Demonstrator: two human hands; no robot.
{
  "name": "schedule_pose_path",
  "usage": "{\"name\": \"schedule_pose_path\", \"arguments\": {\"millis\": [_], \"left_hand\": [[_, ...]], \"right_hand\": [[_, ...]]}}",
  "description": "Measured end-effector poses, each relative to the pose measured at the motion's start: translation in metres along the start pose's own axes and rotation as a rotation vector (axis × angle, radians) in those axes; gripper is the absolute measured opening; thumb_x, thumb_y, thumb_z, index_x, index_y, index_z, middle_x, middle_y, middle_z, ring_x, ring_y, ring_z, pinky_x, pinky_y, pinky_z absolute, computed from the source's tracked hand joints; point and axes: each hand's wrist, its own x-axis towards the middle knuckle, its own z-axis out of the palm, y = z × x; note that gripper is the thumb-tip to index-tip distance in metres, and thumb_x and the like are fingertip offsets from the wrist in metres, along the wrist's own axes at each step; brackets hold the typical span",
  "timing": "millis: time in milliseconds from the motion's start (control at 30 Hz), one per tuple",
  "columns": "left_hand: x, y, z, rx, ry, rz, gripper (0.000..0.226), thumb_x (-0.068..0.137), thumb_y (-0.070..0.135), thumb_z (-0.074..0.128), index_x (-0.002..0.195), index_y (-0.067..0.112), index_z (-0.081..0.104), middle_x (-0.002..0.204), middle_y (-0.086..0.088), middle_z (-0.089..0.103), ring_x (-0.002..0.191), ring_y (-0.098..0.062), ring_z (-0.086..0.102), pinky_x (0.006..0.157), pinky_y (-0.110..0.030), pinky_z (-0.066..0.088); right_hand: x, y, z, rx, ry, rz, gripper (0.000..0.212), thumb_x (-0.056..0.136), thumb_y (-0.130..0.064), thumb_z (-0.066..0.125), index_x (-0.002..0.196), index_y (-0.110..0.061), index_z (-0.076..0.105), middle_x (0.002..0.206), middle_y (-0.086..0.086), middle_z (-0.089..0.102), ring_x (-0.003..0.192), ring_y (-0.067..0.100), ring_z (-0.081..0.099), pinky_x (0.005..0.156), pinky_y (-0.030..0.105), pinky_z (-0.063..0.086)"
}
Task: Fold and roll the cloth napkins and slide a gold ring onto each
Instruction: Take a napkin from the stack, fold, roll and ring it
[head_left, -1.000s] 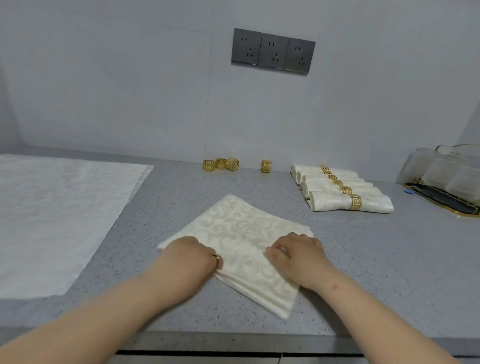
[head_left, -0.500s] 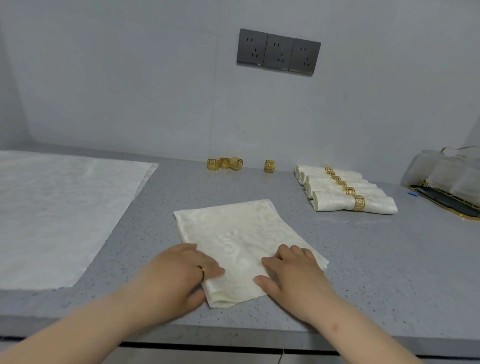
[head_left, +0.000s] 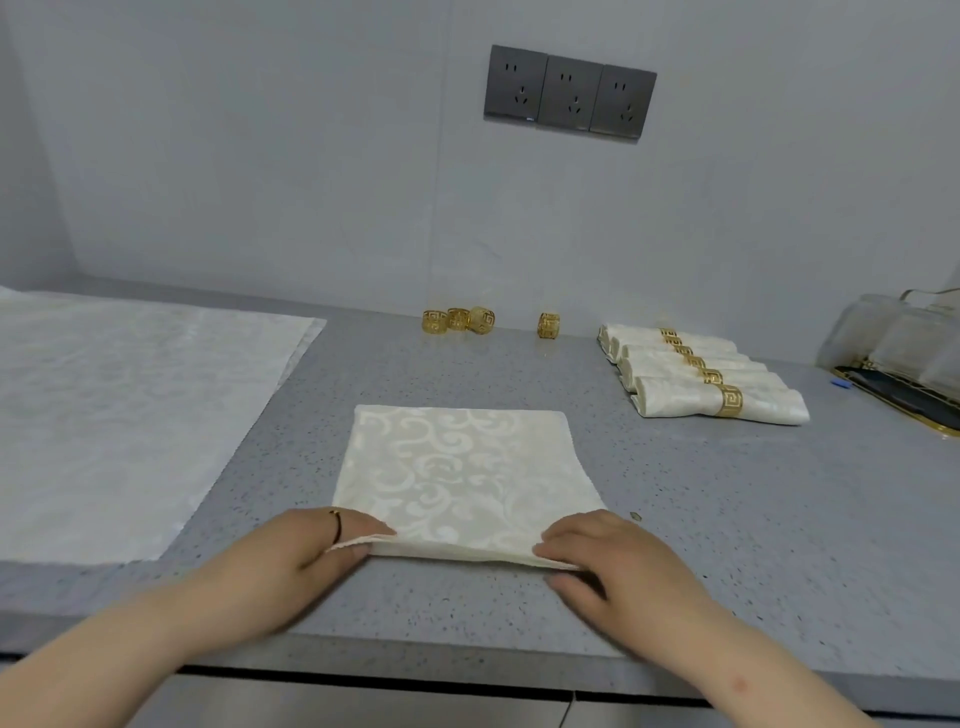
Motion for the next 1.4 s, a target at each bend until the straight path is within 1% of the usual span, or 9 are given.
{"name": "schedule_pose_path", "arguments": {"millis": [133,233,367,767,967,1100,1200,1267,1400], "left_hand": [[0.002,0.005,-0.010,-0.118,0.064,-0.092,0.023,0.064,0.066,0.046,0.069,0.049,0.061,0.067,0.021,0.063,0.068,0.002,0.057,0.060,-0.005,0.036],[0.008,0.005,-0.012,-0.149,0.234,-0.215,0.045,0.085,0.040,0.057,0.046,0.019,0.046,0.045,0.007,0.036,0.043,-0.007,0.032,0.047,-0.018,0.022],[0.021,0.002,-0.012,-0.037,0.316,-0.334,0.041,0.085,0.032,0.061,0.060,0.002,0.053,0.053,-0.002,0.045,0.051,-0.015,0.038,0.055,-0.028,0.027],[0.032,0.000,-0.005,0.204,0.320,-0.340,0.004,0.091,0.037,0.050,0.093,0.034,0.051,0.073,0.015,0.056,0.069,-0.005,0.052,0.059,-0.019,0.037],[0.034,-0.021,-0.002,0.480,0.378,0.015,0.053,0.067,0.011,0.076,0.112,0.024,0.051,0.116,-0.004,0.057,0.105,-0.023,0.054,0.088,-0.027,0.038],[0.043,-0.028,-0.009,0.598,0.194,0.347,0.024,0.081,0.023,0.045,0.089,0.029,0.066,0.101,0.009,0.067,0.103,-0.013,0.052,0.095,-0.018,0.029],[0.045,-0.033,-0.013,0.645,0.072,0.338,0.045,0.092,0.030,0.031,0.083,0.026,0.075,0.087,0.013,0.072,0.089,-0.008,0.068,0.087,-0.018,0.037],[0.041,-0.038,-0.017,0.611,0.020,0.294,0.061,0.098,0.043,0.017,0.087,0.027,0.075,0.091,0.013,0.072,0.086,-0.003,0.067,0.088,-0.017,0.036],[0.032,-0.039,-0.024,0.532,-0.054,0.162,0.072,0.082,0.076,0.018,0.102,0.029,0.070,0.106,0.018,0.067,0.101,0.006,0.056,0.091,-0.006,0.031]], "right_hand": [[0.000,0.011,-0.010,0.311,-0.111,0.186,0.024,0.087,-0.030,0.049,0.089,-0.022,0.070,0.090,-0.012,0.067,0.087,0.001,0.055,0.076,0.009,0.039],[0.002,0.016,-0.014,0.556,-0.104,0.391,0.024,0.090,-0.021,0.056,0.067,-0.025,0.059,0.062,-0.014,0.055,0.065,0.004,0.050,0.061,0.011,0.035],[0.017,0.020,-0.012,0.709,-0.054,0.579,0.031,0.088,-0.014,0.056,0.061,-0.011,0.043,0.055,-0.006,0.037,0.053,0.006,0.032,0.047,0.016,0.025],[0.049,0.022,-0.001,0.332,-0.167,0.636,0.032,0.088,-0.033,0.053,0.066,-0.015,0.039,0.059,-0.004,0.036,0.056,0.012,0.035,0.054,0.025,0.025],[0.051,0.017,-0.002,0.192,-0.174,0.573,0.030,0.090,-0.040,0.048,0.111,-0.019,0.049,0.094,-0.004,0.056,0.081,0.013,0.046,0.066,0.025,0.035],[0.047,0.014,-0.004,-0.001,-0.053,0.441,0.041,0.084,-0.032,0.060,0.120,-0.019,0.042,0.109,-0.004,0.047,0.092,0.015,0.053,0.066,0.022,0.034],[0.044,0.024,0.008,-0.141,0.151,0.142,0.037,0.049,-0.016,0.083,0.081,-0.016,0.064,0.087,0.001,0.063,0.072,0.019,0.064,0.058,0.021,0.043],[0.041,0.029,0.011,-0.060,0.118,-0.037,0.002,0.066,-0.019,0.065,0.067,-0.018,0.066,0.075,-0.005,0.066,0.064,0.015,0.063,0.056,0.019,0.048],[0.029,0.039,0.006,0.194,-0.100,-0.008,0.054,0.089,-0.057,0.030,0.094,-0.021,0.070,0.099,-0.018,0.066,0.090,-0.006,0.056,0.081,0.002,0.039]]}}
